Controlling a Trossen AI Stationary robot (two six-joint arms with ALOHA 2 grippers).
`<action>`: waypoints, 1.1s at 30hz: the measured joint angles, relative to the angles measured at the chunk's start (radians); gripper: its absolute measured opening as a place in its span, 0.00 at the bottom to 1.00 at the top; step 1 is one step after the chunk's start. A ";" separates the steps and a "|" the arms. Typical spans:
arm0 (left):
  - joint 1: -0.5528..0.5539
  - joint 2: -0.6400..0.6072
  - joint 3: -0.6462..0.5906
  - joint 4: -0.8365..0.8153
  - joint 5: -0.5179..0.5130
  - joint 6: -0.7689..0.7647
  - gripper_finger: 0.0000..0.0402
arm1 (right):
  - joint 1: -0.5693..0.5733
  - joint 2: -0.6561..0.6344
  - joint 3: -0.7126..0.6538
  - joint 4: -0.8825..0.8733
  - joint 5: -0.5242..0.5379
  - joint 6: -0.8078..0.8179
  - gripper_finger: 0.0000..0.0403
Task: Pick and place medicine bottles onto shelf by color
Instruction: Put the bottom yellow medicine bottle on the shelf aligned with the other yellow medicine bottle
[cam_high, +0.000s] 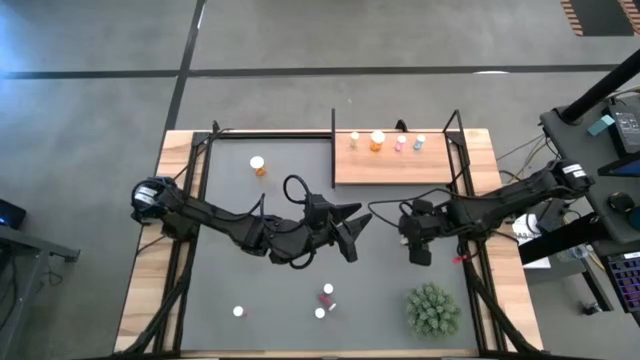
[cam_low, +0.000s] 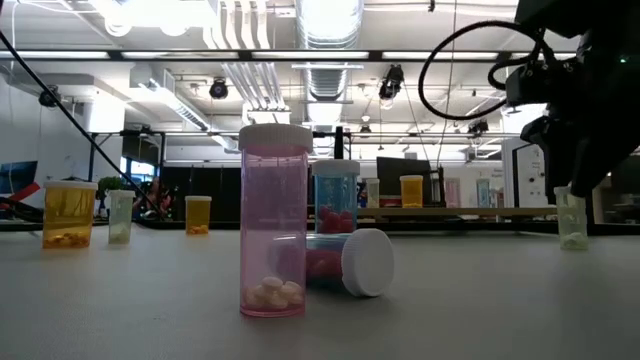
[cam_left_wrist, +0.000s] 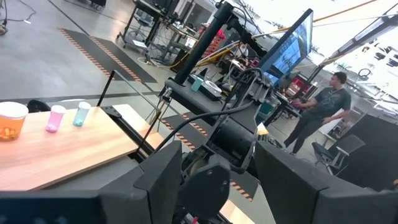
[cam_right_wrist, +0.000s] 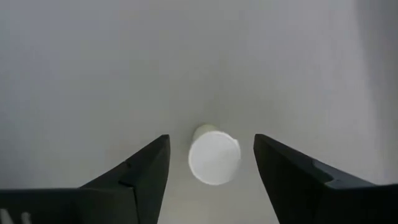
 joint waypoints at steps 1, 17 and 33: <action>0.000 0.000 0.000 0.000 0.000 0.000 0.47 | -0.005 0.009 0.000 -0.001 -0.014 0.000 0.54; 0.005 0.000 0.000 0.000 0.000 0.008 0.47 | -0.014 0.109 -0.001 0.014 -0.043 -0.016 0.31; 0.013 -0.010 0.000 0.000 0.000 0.035 0.47 | -0.015 0.106 0.027 0.023 -0.092 -0.017 0.26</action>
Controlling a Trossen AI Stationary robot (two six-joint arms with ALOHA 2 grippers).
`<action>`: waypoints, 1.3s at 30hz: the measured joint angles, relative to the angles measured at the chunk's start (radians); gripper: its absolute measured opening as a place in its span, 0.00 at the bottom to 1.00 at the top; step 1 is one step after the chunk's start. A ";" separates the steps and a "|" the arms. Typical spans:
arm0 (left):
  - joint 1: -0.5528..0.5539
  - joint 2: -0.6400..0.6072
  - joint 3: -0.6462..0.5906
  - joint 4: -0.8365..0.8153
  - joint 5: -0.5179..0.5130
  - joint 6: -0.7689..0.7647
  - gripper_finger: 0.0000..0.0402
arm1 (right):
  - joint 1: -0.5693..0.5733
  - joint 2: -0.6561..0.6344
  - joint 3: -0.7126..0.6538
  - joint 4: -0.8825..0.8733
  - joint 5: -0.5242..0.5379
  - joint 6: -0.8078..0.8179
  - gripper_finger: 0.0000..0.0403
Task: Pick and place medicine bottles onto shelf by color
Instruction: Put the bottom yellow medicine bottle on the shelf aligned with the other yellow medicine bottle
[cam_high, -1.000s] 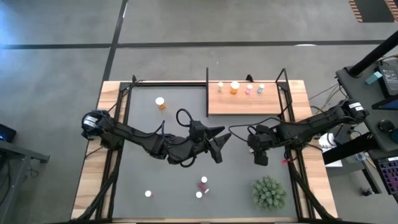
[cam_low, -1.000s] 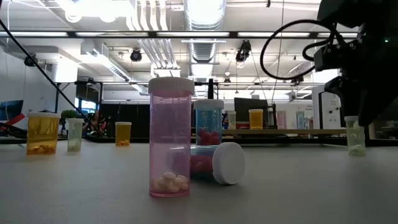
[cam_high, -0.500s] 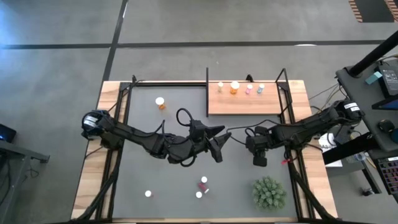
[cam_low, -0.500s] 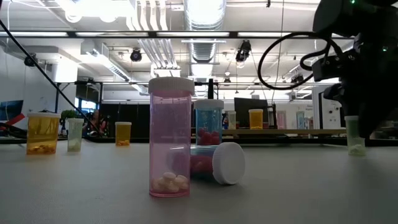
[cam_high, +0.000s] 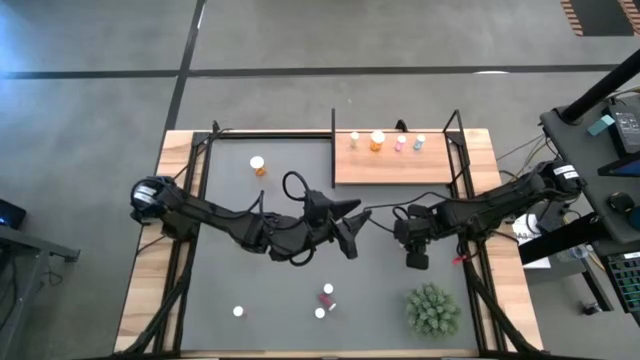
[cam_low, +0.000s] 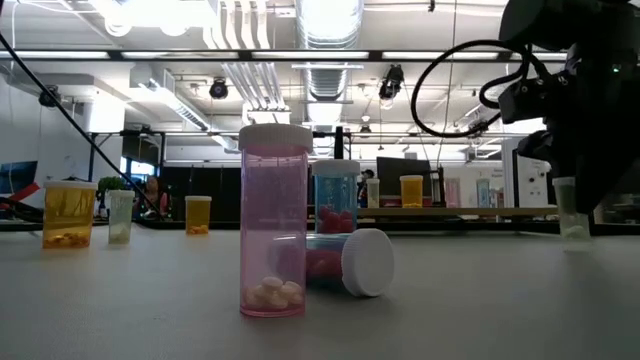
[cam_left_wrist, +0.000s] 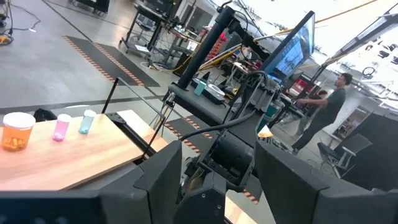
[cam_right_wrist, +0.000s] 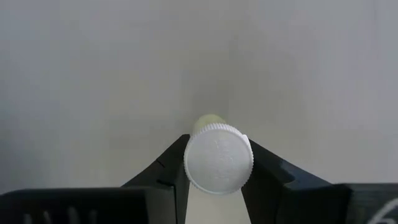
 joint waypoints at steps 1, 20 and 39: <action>0.002 -0.001 0.000 0.000 0.000 0.000 0.47 | 0.000 0.000 0.006 -0.001 0.000 -0.002 0.26; 0.061 -0.087 0.000 -0.026 0.000 0.153 0.47 | -0.380 0.180 0.285 -0.016 0.037 -0.094 0.25; 0.091 -0.390 -0.121 -0.295 0.000 0.312 0.47 | -0.665 0.567 0.710 -0.106 0.039 0.022 0.25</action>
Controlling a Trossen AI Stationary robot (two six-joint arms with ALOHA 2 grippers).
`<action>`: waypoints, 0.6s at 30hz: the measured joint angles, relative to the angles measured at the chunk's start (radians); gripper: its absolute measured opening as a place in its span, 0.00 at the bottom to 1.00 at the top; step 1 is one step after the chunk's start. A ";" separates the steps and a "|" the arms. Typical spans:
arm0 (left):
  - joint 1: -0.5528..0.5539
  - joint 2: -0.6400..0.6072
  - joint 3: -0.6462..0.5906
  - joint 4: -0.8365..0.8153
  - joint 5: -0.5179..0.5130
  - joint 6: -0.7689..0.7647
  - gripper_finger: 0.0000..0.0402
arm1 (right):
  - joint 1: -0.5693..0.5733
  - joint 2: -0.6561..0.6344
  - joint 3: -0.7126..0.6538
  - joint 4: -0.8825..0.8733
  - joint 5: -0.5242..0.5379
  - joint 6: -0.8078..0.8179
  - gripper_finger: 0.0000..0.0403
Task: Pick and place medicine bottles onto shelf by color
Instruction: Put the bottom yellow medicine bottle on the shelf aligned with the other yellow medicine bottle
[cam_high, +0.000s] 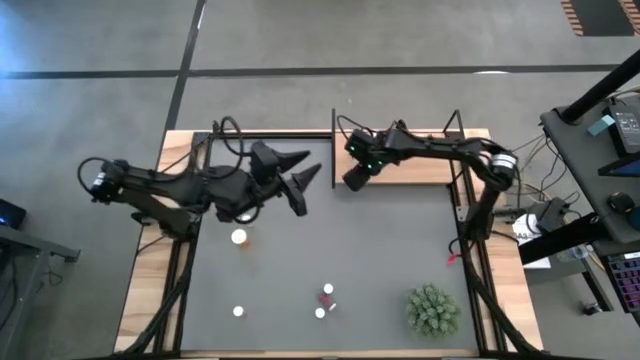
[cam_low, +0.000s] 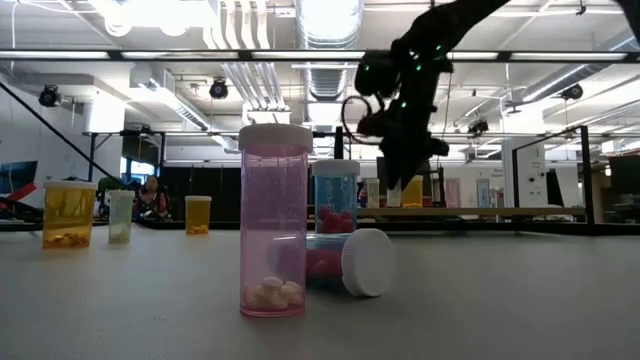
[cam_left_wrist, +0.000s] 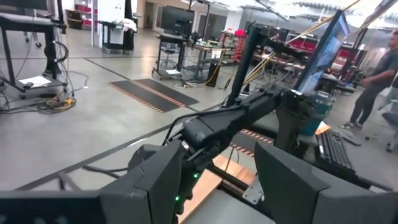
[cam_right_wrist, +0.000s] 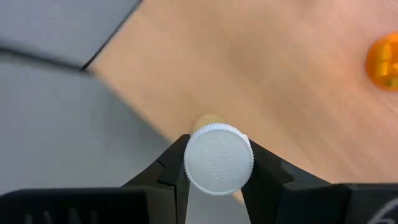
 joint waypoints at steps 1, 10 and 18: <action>0.002 -0.019 -0.018 0.000 0.000 0.000 0.47 | -0.007 0.018 0.017 -0.007 0.003 0.011 0.25; 0.007 -0.199 -0.199 0.008 -0.019 -0.034 0.47 | -0.031 0.068 0.096 -0.013 0.040 -0.027 0.25; 0.007 -0.299 -0.311 0.037 -0.063 -0.086 0.47 | -0.094 0.066 0.111 -0.005 0.041 -0.121 0.25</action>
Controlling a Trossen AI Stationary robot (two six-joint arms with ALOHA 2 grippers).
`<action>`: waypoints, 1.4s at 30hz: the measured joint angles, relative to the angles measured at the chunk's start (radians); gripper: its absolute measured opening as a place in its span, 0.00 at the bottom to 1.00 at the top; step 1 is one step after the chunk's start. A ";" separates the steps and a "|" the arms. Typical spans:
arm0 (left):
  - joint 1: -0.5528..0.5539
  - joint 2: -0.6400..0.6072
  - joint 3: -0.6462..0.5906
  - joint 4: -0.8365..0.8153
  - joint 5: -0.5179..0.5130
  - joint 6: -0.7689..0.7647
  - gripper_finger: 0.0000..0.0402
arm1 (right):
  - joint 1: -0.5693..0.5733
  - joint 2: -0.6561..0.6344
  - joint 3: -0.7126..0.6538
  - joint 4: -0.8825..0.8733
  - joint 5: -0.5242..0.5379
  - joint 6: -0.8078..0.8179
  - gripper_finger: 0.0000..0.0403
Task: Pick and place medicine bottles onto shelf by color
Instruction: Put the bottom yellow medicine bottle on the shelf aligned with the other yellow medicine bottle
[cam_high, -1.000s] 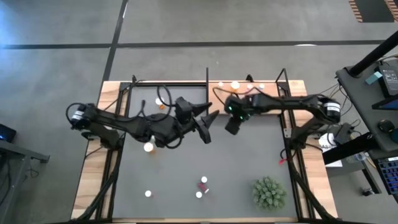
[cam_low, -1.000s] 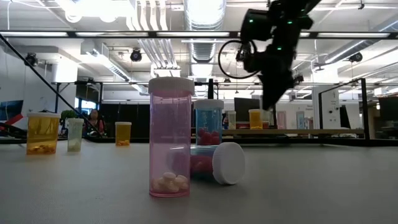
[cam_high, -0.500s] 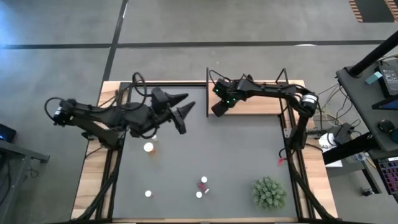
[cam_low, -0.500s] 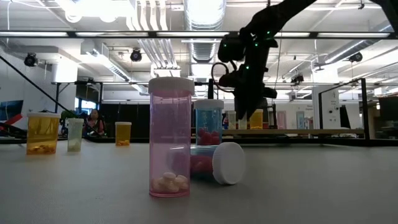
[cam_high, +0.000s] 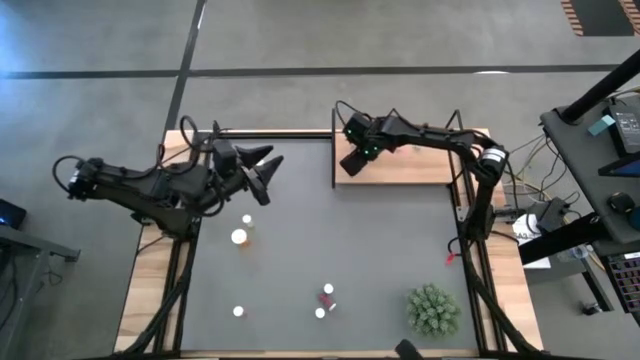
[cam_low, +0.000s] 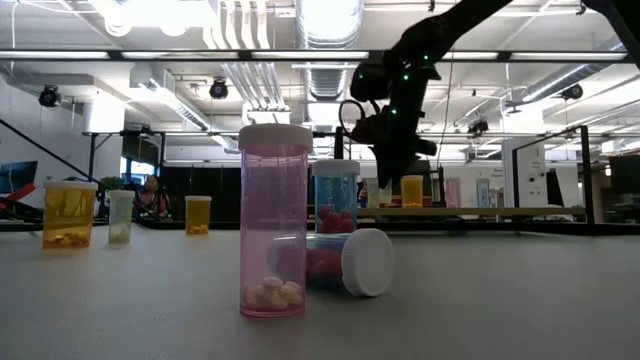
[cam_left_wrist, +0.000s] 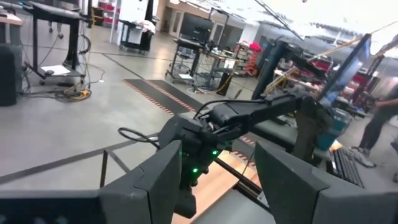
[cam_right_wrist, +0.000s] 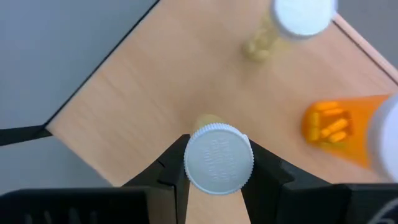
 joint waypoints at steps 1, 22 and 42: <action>0.000 -0.007 -0.007 0.005 -0.001 0.000 0.47 | -0.005 -0.001 0.000 0.000 0.000 -0.011 0.25; 0.131 0.022 -0.003 0.219 -0.083 0.005 0.47 | -0.032 0.025 0.000 0.024 -0.070 -0.342 0.25; 0.293 0.076 0.001 0.268 -0.083 0.061 0.47 | -0.053 0.026 0.004 0.058 -0.136 -0.378 0.25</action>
